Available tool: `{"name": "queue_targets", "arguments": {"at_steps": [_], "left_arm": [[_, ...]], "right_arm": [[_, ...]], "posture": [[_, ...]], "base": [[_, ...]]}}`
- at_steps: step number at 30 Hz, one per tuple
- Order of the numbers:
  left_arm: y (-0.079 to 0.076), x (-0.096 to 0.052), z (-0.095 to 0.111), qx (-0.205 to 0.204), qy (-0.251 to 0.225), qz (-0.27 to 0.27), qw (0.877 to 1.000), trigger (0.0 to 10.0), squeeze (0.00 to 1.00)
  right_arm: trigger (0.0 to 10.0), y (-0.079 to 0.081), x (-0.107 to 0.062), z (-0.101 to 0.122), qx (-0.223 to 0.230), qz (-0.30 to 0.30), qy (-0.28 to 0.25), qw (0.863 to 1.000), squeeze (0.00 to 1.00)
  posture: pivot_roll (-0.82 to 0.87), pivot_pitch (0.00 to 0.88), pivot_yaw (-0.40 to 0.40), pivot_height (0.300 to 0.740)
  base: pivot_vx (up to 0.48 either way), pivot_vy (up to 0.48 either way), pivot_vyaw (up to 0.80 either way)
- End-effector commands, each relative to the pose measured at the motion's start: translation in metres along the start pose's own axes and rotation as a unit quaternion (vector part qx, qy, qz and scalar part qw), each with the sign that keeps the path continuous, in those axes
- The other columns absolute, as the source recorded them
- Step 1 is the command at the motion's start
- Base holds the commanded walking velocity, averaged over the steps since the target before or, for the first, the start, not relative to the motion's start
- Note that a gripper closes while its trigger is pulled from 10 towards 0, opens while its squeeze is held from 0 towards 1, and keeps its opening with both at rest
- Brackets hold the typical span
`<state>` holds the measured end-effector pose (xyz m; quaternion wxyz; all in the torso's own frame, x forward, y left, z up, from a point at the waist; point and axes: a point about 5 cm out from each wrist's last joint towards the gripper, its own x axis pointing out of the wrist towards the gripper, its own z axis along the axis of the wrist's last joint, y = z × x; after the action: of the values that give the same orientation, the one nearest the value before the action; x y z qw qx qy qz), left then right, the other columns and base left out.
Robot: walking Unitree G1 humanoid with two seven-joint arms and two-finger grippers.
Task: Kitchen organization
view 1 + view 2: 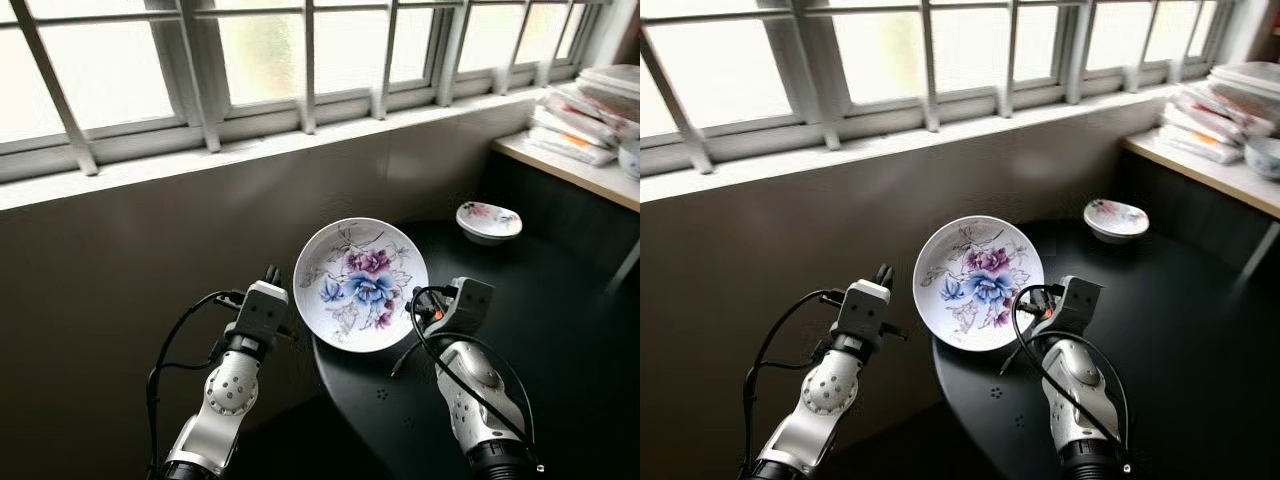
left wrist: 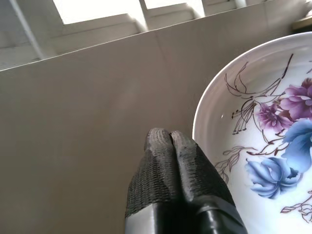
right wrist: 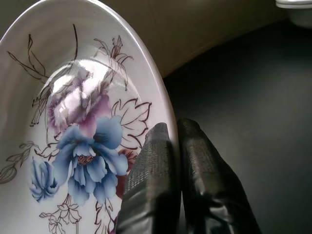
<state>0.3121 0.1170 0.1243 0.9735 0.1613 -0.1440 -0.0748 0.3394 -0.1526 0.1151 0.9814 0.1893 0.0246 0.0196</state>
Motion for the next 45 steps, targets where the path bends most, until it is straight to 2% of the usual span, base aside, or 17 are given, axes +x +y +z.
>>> {"name": "queue_targets", "arguments": {"at_steps": [1,5,20,28,39,45], "left_arm": [[0.004,-0.001,-0.002,0.007,0.006,0.004,1.0,10.0,0.0],[0.004,0.0,0.0,0.006,-0.001,0.007,1.0,10.0,0.0],[0.004,-0.001,0.002,0.008,-0.01,0.008,1.0,10.0,0.0],[0.004,-0.001,0.001,0.011,-0.01,0.008,1.0,10.0,0.0],[0.007,-0.001,0.0,0.009,-0.005,0.014,1.0,10.0,0.0],[0.007,0.001,0.0,0.011,-0.003,0.01,1.0,10.0,0.0]], "right_arm": [[0.0,0.015,0.002,0.014,-0.011,0.029,-0.037,0.999,0.0],[0.0,0.018,0.002,0.015,-0.016,0.036,-0.042,0.998,0.0],[0.0,0.024,0.0,0.013,-0.024,0.051,-0.043,0.997,0.0],[0.0,0.032,-0.002,0.01,-0.05,0.08,-0.042,0.995,0.0],[0.0,0.036,-0.002,0.006,-0.059,0.088,-0.038,0.994,0.0],[0.0,0.036,-0.002,0.008,-0.061,0.084,-0.045,0.994,0.0]], "posture": [[0.02,0.0,-0.003,0.74],[0.02,0.0,-0.004,0.74],[0.03,0.0,-0.007,0.74],[0.03,0.0,-0.007,0.74],[0.03,0.0,-0.005,0.74],[0.03,0.0,0.0,0.74]], "base": [[0.0,0.48,0.8],[0.0,0.417,0.8],[0.0,0.0,0.8],[0.0,0.0,0.8],[0.0,0.0,0.8],[0.0,0.462,0.8]]}}
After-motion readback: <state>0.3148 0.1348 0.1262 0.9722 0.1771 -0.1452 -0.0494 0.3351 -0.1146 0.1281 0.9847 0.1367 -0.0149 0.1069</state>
